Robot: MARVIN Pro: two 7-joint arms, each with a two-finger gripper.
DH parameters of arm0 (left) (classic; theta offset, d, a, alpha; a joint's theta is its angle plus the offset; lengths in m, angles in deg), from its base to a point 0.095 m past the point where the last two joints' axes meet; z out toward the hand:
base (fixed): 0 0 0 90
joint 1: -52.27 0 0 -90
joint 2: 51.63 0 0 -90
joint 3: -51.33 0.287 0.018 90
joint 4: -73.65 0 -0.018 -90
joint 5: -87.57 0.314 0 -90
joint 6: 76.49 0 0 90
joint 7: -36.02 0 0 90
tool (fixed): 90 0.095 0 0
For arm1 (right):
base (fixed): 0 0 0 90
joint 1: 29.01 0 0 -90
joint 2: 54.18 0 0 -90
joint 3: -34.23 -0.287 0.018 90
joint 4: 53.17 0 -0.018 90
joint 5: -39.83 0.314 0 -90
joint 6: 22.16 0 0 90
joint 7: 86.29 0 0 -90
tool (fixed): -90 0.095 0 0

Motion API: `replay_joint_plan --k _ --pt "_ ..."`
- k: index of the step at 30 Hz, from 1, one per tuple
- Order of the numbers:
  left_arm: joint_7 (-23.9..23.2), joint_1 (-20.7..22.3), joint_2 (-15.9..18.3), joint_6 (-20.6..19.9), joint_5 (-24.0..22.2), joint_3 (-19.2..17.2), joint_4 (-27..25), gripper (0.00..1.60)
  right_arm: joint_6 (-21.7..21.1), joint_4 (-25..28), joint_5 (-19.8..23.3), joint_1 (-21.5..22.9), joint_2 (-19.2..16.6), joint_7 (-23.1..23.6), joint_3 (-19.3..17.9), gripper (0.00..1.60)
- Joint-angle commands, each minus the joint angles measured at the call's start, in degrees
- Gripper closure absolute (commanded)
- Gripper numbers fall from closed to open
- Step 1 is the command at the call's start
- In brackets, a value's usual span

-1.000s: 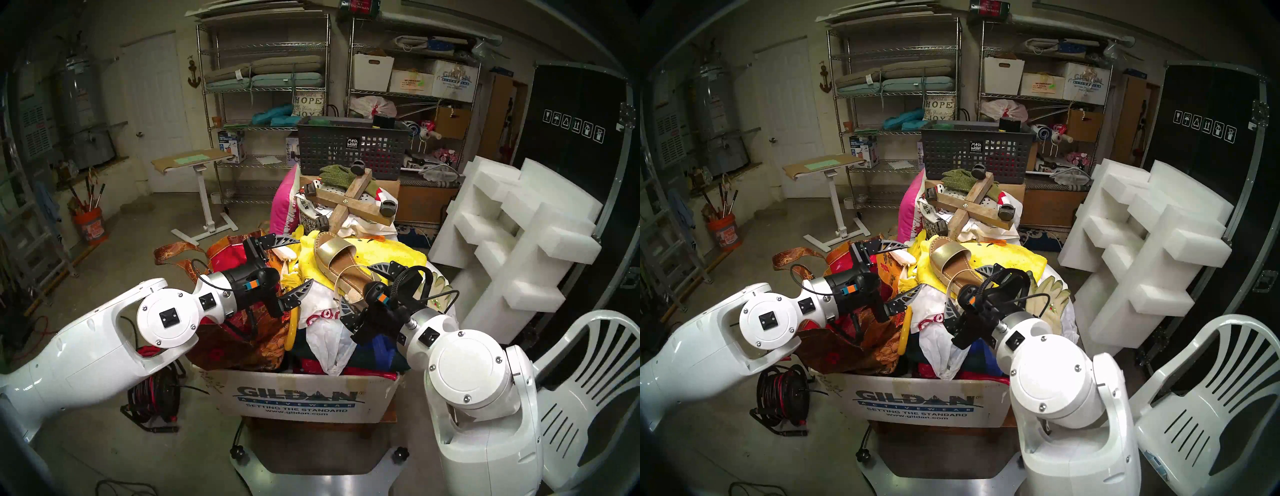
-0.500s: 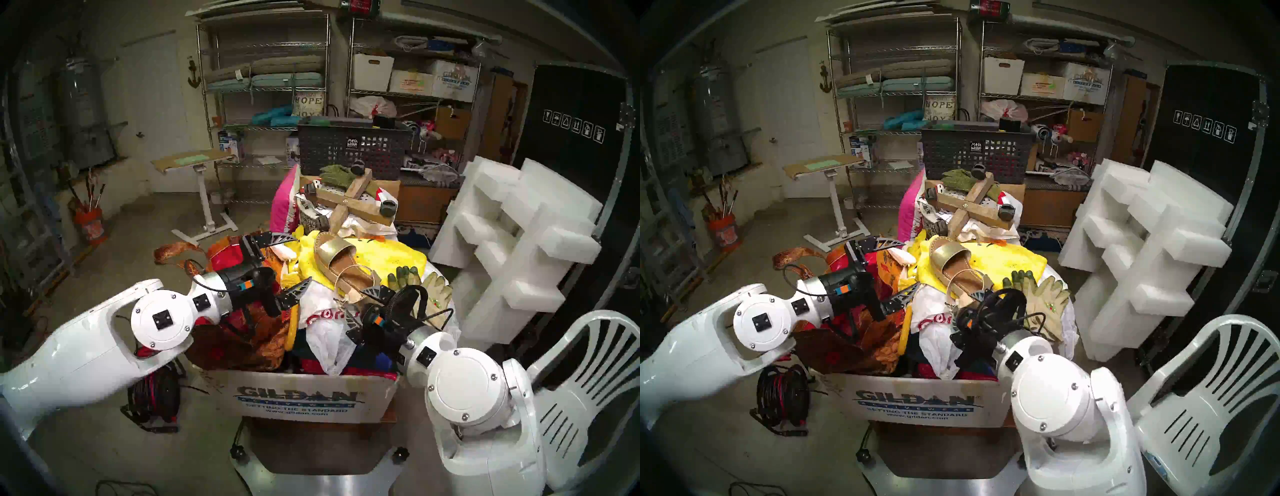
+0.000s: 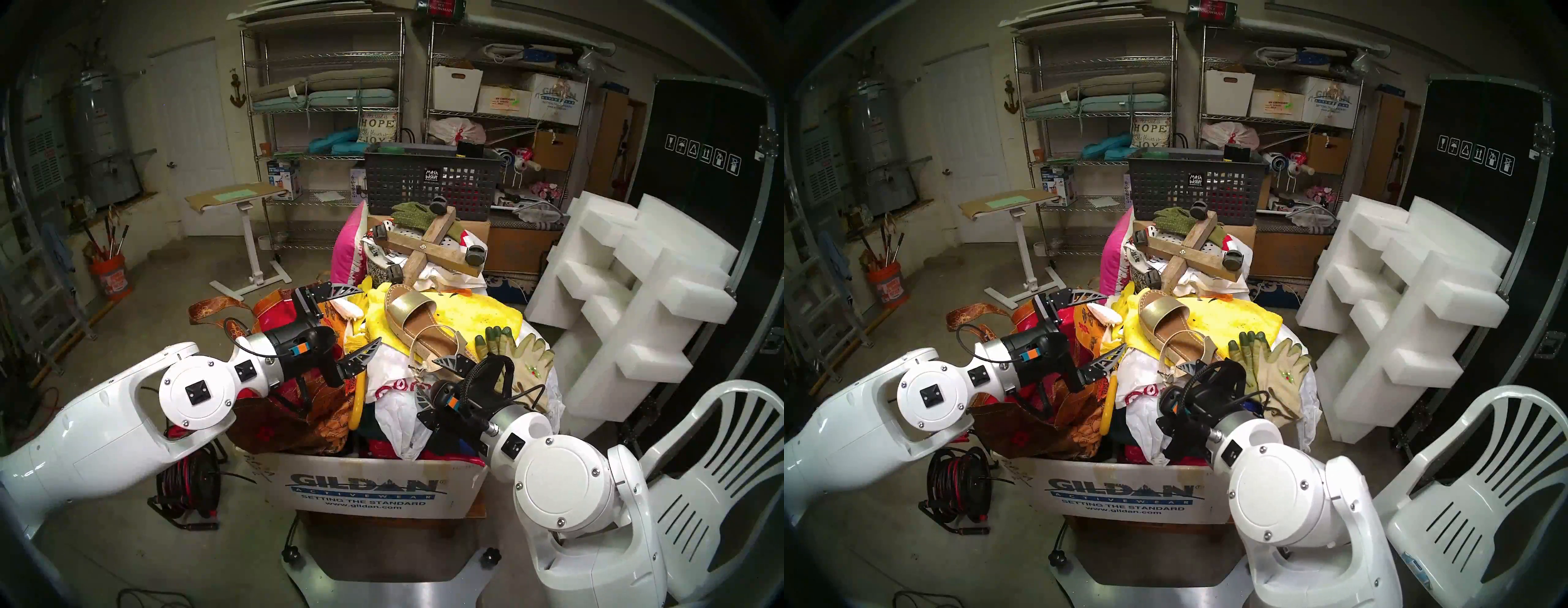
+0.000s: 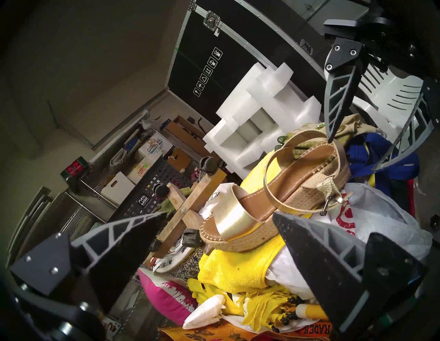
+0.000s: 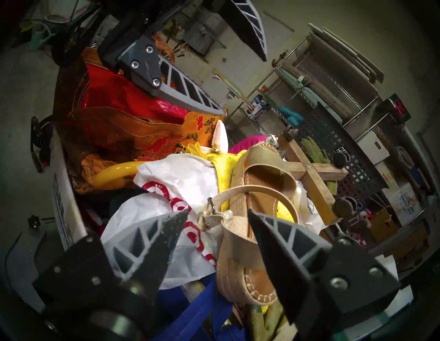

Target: Unbuckle a shoe

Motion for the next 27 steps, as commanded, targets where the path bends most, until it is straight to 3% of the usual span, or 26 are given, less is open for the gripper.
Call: replay_joint_plan --k 1,6,13,23,25,26,27 --pt "1.24 -0.14 0.06 0.21 0.08 -0.59 -0.74 0.00 -1.76 1.34 -4.02 2.69 -0.18 0.33 2.30 0.57" --pt "1.47 -0.25 0.19 0.19 -0.06 -0.52 -0.73 0.00 -3.12 1.34 -6.63 3.78 0.08 0.94 3.99 0.59" --pt "1.41 0.12 -0.19 0.31 0.17 -0.08 -0.24 0.00 -4.67 1.34 -10.86 6.50 -0.41 3.71 5.98 0.50" --pt "1.42 0.41 0.21 0.44 0.05 -0.28 -0.30 0.00 -6.03 0.77 -12.06 8.04 0.62 6.28 5.84 0.45" --pt "1.47 0.33 0.70 0.47 -0.12 -0.57 -0.78 0.00 -6.21 1.34 -11.87 7.96 0.56 6.90 5.49 0.36" --pt "1.56 0.29 0.94 0.42 -0.01 -0.68 -1.05 0.00 -6.42 1.34 -11.30 7.76 0.76 7.34 5.05 0.09" --pt "1.57 0.29 0.95 0.42 -0.01 -0.68 -1.05 0.00 -6.50 1.34 -11.36 7.84 0.77 7.50 5.04 0.00"
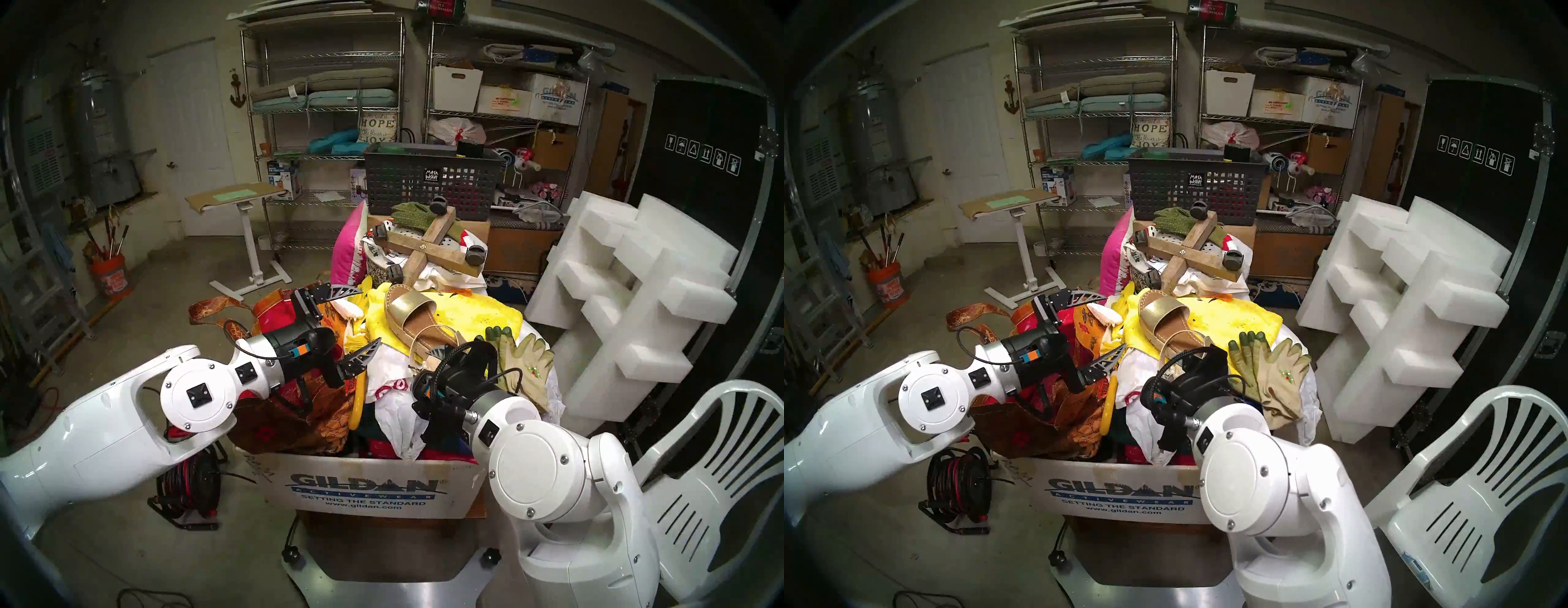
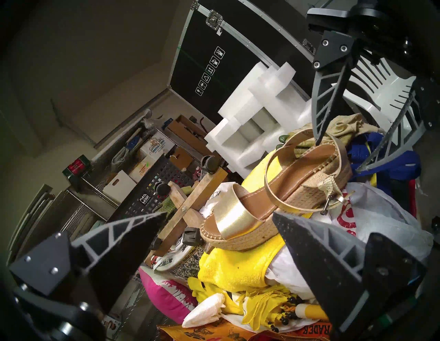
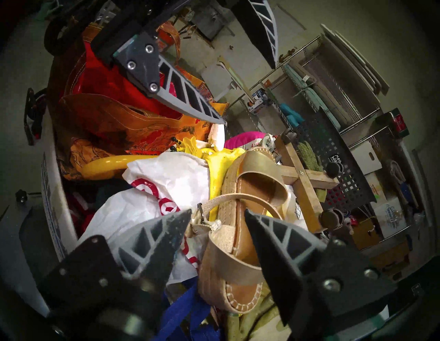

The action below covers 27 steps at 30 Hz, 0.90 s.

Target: Unbuckle a shoe

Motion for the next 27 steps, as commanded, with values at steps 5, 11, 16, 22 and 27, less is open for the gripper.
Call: replay_joint_plan --k 5,11,16,22,27 --pt "0.63 0.40 1.00 0.32 -0.11 -1.15 -1.27 0.00 -0.57 1.52 1.03 1.66 0.99 1.62 -1.02 0.00" --pt "0.72 0.45 1.11 0.33 -0.17 -1.07 -1.30 0.00 -0.70 1.52 1.15 1.83 0.96 1.97 -1.14 0.00" --pt "0.80 0.50 1.19 0.34 -0.21 -0.99 -1.31 0.00 -0.78 1.52 1.23 1.90 0.90 2.01 -1.14 0.00" --pt "-0.96 0.64 2.76 3.71 -1.70 -1.47 -0.36 0.00 -1.26 1.52 0.20 1.91 1.09 1.30 -0.20 0.00" --pt "-1.56 0.27 4.64 7.06 -3.06 -2.34 0.43 0.00 -3.86 1.12 -0.75 3.17 -0.33 -0.57 3.19 0.00"
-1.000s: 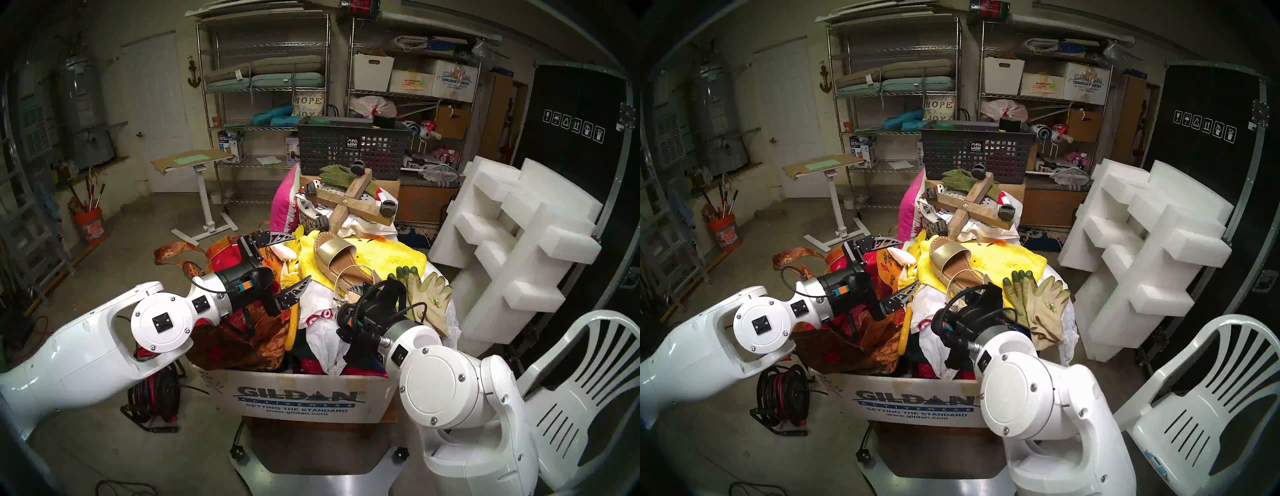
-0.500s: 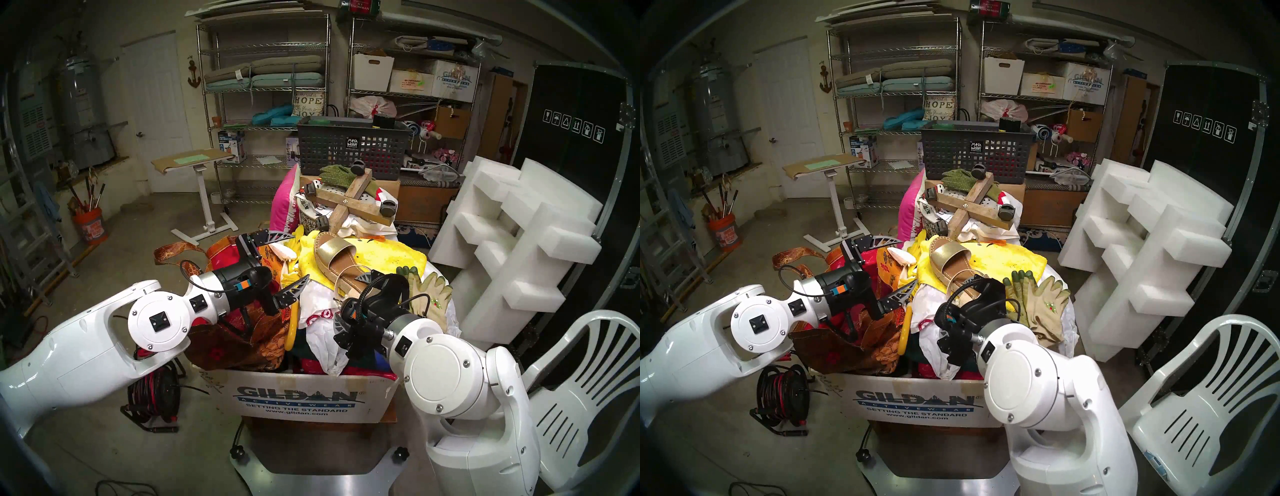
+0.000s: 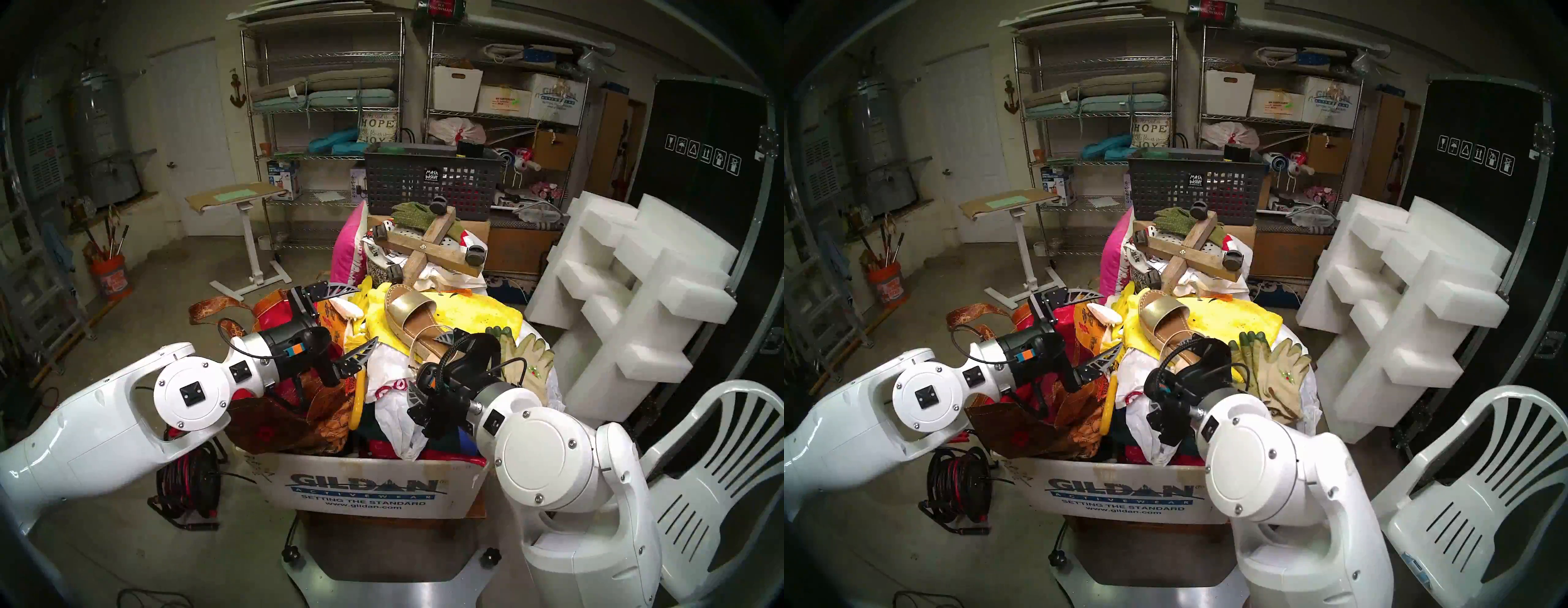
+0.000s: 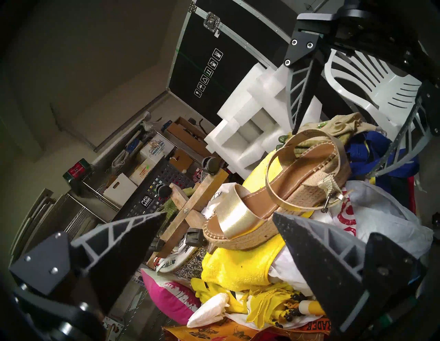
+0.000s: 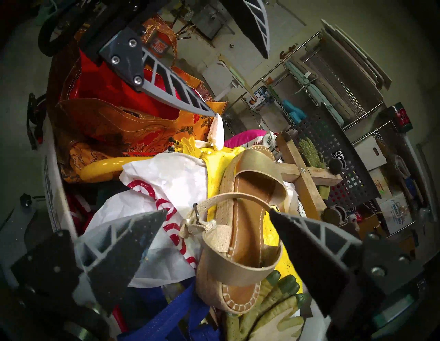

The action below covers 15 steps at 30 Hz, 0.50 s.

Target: Unbuckle a shoe

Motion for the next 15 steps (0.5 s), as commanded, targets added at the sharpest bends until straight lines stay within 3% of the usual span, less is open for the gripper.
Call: replay_joint_plan --k 1,6,8,15 --pt "-0.94 0.15 2.51 4.89 -2.20 -1.99 0.75 0.00 -2.57 0.93 -2.58 1.85 -1.23 -2.57 4.08 0.00" --pt "-1.86 -0.14 3.11 7.41 -3.09 -2.13 1.86 0.00 -5.11 -0.07 -4.41 3.66 -2.41 -3.07 6.78 0.00" --pt "-2.12 -0.34 3.25 7.97 -3.58 -2.08 2.24 0.00 -5.58 -0.70 -5.36 4.11 -2.66 -2.68 7.46 0.23" --pt "-2.80 -0.28 2.21 8.66 -3.59 -1.19 2.90 0.00 -5.21 -1.86 -6.52 3.98 -2.88 -2.26 6.69 0.34"
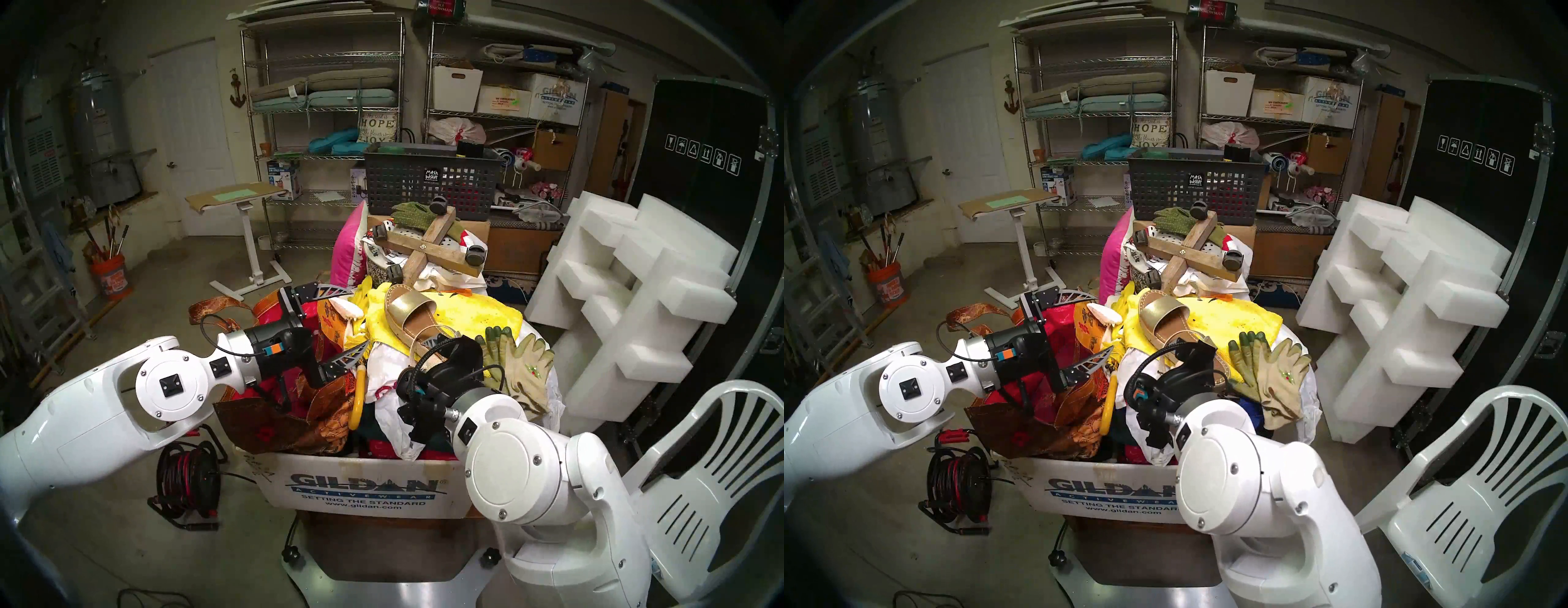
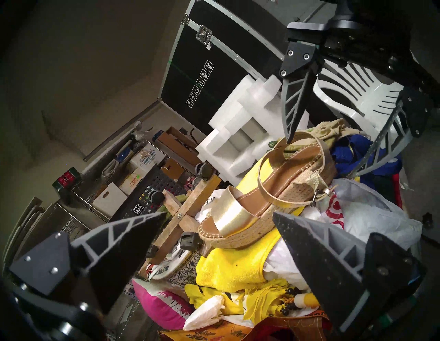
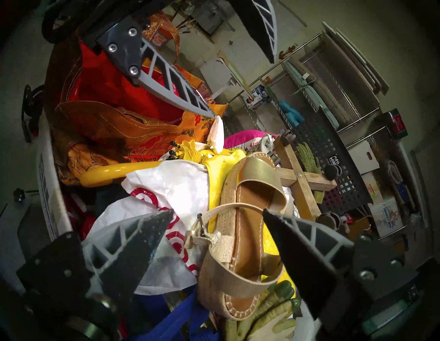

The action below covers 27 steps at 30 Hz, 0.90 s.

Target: Unbuckle a shoe

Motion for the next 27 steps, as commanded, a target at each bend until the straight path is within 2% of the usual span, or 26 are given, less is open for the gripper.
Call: replay_joint_plan --k 1,3,11,18,24,27 --pt "-0.22 0.61 -1.57 0.98 -0.07 0.34 -0.49 0.00 0.33 -0.42 -0.78 1.46 -0.50 0.09 -0.66 0.38" --pt "-0.84 1.29 -2.63 0.55 0.24 0.86 -0.37 0.00 0.44 -0.56 -0.59 1.49 -0.87 0.32 -1.13 0.47" --pt "-2.79 3.92 -6.87 -1.20 1.49 2.90 1.03 0.00 1.49 -1.75 0.64 1.05 -2.09 0.54 -3.32 0.51" --pt "-3.82 5.08 -8.43 -2.25 2.07 3.88 2.30 0.00 3.13 -2.57 1.27 1.47 -3.59 1.08 -3.95 0.68" --pt "-5.34 5.61 -9.39 -1.94 2.30 4.52 3.40 0.00 4.51 -3.40 0.86 2.73 -4.52 1.20 -3.87 0.75" --pt "-6.19 5.67 -9.65 -1.37 2.30 4.85 3.79 0.00 4.78 -3.67 0.69 3.34 -4.85 1.89 -3.76 0.69"
